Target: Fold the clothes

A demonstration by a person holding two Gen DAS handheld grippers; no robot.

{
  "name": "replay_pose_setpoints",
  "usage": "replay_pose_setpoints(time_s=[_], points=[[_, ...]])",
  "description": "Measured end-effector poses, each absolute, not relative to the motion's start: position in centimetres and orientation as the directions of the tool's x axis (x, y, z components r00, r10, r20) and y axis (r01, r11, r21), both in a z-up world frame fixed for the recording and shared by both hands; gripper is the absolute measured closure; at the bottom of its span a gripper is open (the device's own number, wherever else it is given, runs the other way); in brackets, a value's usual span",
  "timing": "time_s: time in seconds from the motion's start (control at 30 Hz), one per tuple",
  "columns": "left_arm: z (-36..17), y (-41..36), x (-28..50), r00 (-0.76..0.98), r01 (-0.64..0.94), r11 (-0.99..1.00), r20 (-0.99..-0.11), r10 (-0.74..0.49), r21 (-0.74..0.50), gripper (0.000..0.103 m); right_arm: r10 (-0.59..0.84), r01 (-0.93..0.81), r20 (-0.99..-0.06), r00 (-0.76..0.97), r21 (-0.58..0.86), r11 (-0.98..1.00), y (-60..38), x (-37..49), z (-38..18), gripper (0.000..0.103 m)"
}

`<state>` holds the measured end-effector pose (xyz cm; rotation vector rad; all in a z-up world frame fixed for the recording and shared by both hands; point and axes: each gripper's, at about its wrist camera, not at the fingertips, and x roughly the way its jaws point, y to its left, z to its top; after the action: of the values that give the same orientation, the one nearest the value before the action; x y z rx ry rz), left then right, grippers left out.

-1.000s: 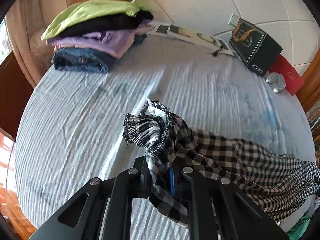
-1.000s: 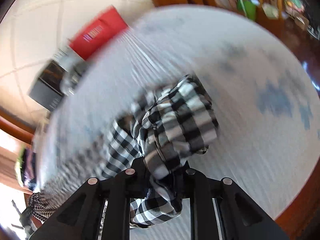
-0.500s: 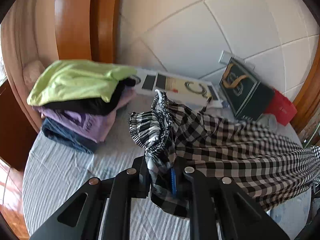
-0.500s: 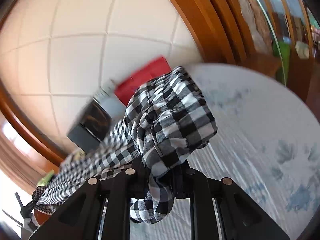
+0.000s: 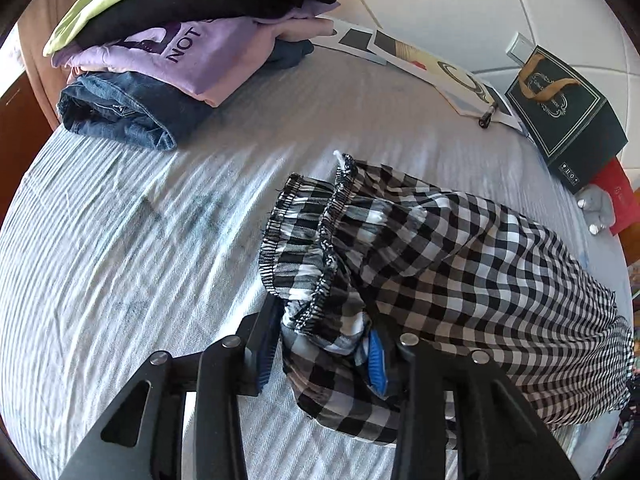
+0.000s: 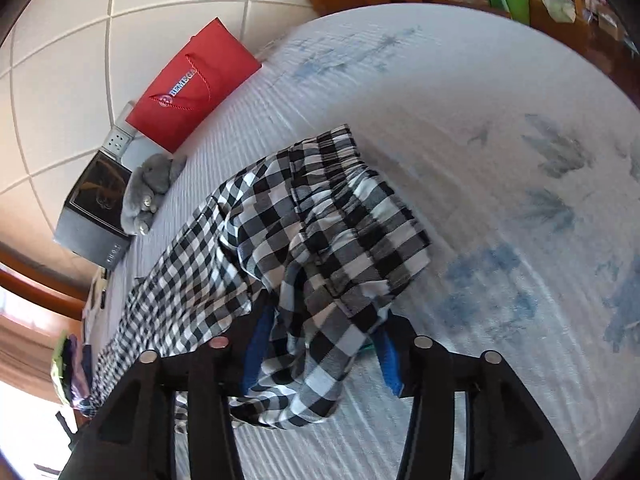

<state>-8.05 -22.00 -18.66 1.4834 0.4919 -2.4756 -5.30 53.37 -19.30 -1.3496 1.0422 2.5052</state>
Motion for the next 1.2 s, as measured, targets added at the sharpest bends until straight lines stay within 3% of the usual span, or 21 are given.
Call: replay_pose_setpoints(time_s=[0.07,0.13,0.17,0.2,0.23,0.33,0.43,0.57,0.73,0.93,1.0,1.07,1.2], points=[[-18.8,-21.8,-8.0,-0.474,0.345,-0.923,-0.881,-0.015,-0.169,0.062,-0.217,-0.404,-0.763,-0.61,0.534,-0.743,53.1,-5.4,-19.8,0.037],[-18.7,-21.6,-7.9,-0.472,0.342,-0.926,-0.881,-0.022,-0.16,0.061,-0.205,-0.414,-0.758,-0.619,0.537,-0.735,52.8,-5.5,-20.1,0.036],[-18.7,-21.6,-7.9,-0.471,0.34,-0.928,-0.882,-0.025,-0.155,0.062,-0.193,-0.421,-0.759,-0.622,0.532,-0.735,52.7,-5.5,-20.0,0.04],[-18.7,-21.5,-7.9,-0.471,0.338,-0.929,-0.882,-0.028,-0.151,0.062,-0.177,-0.431,-0.768,-0.616,0.516,-0.74,52.6,-5.6,-19.9,0.052],[-18.6,-21.4,-7.9,-0.47,0.336,-0.93,-0.882,-0.031,-0.146,0.062,-0.185,-0.439,-0.781,-0.597,0.511,-0.739,52.6,-5.7,-20.2,0.08],[-18.6,-21.2,-7.9,-0.468,0.33,-0.935,-0.883,-0.041,-0.132,0.069,-0.211,-0.436,-0.778,-0.591,0.529,-0.728,52.4,-5.9,-20.7,0.086],[-18.7,-21.2,-8.4,-0.46,0.314,-0.937,-0.888,-0.009,-0.153,0.084,-0.155,-0.407,-0.767,-0.623,0.487,-0.773,51.5,-6.2,-19.0,0.088],[-18.2,-20.8,-8.8,-0.47,0.288,-0.945,-0.883,0.002,-0.155,0.088,-0.105,-0.262,-0.71,-0.696,0.387,-0.884,47.8,-6.9,-13.9,0.089],[-16.7,-20.8,-8.9,-0.501,0.254,-0.954,-0.865,0.014,-0.162,0.088,-0.223,0.048,-0.633,-0.741,0.281,-0.958,39.2,-8.7,-8.3,0.089],[-16.7,-21.1,-9.1,-0.498,0.238,-0.958,-0.867,0.022,-0.162,0.088,-0.417,0.363,-0.698,-0.582,0.237,-0.901,25.6,-11.1,-10.1,0.089],[-17.1,-21.2,-9.2,-0.49,0.239,-0.958,-0.871,0.024,-0.161,0.088,-0.446,0.411,-0.754,-0.483,0.255,-0.875,21.9,-11.6,-12.8,0.081],[-17.4,-21.4,-8.9,-0.481,0.241,-0.956,-0.876,0.031,-0.166,0.088,-0.437,0.424,-0.802,-0.408,0.258,-0.868,19.7,-11.7,-15.5,0.043],[-18.1,-21.9,-9.0,-0.468,0.251,-0.951,-0.882,0.046,-0.182,0.084,-0.47,0.396,-0.778,-0.417,0.31,-0.864,21.3,-11.0,-14.3,0.036]])
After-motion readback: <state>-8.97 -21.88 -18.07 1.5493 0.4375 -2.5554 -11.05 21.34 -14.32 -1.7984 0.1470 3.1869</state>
